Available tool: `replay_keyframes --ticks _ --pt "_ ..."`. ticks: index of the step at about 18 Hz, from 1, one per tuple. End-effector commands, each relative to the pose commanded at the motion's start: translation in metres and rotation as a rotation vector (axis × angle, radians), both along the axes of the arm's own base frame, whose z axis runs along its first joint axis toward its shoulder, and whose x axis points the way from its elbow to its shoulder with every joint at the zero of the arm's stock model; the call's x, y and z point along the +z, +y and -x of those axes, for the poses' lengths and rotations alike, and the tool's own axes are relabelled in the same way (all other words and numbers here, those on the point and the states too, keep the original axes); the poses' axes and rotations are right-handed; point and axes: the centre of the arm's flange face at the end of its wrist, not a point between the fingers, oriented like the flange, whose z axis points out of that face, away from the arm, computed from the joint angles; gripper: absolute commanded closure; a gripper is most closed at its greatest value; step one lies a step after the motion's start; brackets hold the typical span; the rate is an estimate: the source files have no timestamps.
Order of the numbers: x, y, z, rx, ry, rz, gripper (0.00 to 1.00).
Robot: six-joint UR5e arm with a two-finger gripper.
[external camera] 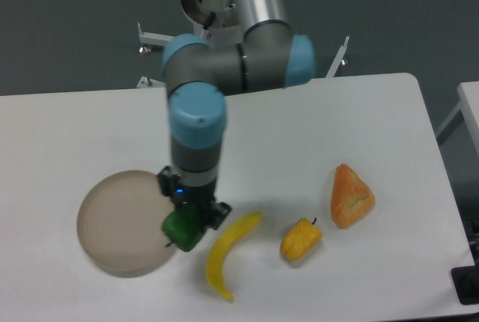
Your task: Place the green pepper on the plate
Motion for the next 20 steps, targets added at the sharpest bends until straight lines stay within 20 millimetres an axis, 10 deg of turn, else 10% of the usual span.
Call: replay_keyframes --ticks 7,20 --pt "-0.061 -0.005 -0.034 0.050 -0.040 0.092 0.52" --pt "-0.101 -0.012 -0.070 -0.048 -0.032 0.119 0.52"
